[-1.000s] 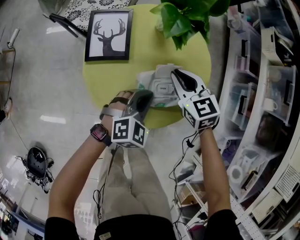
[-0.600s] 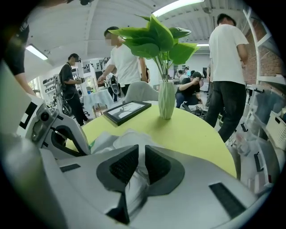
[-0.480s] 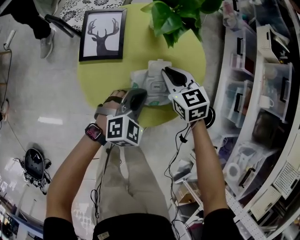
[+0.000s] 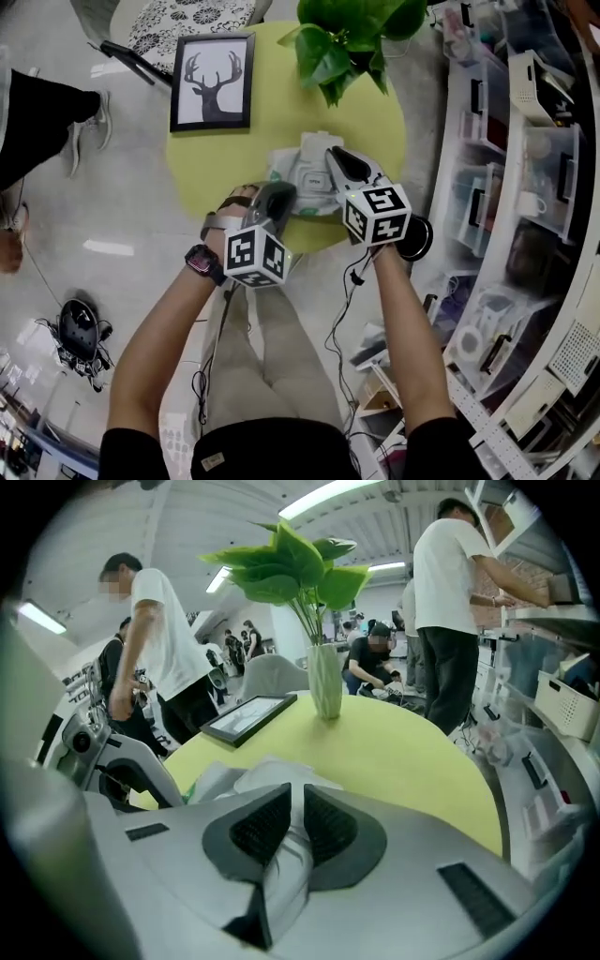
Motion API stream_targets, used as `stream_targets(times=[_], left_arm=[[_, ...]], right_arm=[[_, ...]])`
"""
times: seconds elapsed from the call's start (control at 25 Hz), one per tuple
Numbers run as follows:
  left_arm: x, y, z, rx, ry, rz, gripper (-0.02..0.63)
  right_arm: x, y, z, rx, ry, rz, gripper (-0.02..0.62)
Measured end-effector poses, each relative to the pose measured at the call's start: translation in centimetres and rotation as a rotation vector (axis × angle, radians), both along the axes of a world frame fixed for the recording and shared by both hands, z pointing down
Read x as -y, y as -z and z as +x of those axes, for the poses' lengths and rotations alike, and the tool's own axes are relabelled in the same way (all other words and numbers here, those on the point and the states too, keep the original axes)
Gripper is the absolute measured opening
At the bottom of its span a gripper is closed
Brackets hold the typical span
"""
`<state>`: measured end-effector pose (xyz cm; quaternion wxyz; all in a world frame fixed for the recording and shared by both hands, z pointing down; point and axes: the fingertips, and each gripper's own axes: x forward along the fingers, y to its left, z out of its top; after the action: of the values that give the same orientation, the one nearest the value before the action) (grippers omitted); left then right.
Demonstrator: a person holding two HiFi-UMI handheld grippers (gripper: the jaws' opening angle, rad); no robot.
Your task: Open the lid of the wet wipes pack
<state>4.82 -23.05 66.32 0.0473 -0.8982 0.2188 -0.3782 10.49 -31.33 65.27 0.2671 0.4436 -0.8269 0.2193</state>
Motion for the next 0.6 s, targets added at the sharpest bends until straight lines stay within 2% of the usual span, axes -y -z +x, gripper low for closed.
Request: stream_targets(times=[0.2, 0.28, 0.36, 0.44, 0.6], left_arm=[[-0.1, -0.1, 0.2, 0.053, 0.019, -0.01, 0.015], [-0.5, 0.3, 0.3, 0.07, 0.006, 0.002, 0.017], [-1.3, 1.5, -0.4, 0.062, 0.041, -0.016, 0.017], [-1.3, 3.9, -1.7, 0.001, 0.131, -0.046, 0.017], [-1.8, 10.0, -3.8, -0.176, 0.325, -0.119, 0.017]], right_arm=[[0.0, 0.0, 0.0, -0.001, -0.015, -0.047, 0.044], [-0.2, 0.9, 0.9, 0.018, -0.093, -0.033, 0.044], [-1.3, 2.5, 1.6, 0.036, -0.186, -0.001, 0.044], [-2.2, 4.5, 1.5, 0.043, -0.235, 0.043, 0.044], [-4.7, 9.6, 1.5, 0.061, -0.268, 0.107, 0.022]])
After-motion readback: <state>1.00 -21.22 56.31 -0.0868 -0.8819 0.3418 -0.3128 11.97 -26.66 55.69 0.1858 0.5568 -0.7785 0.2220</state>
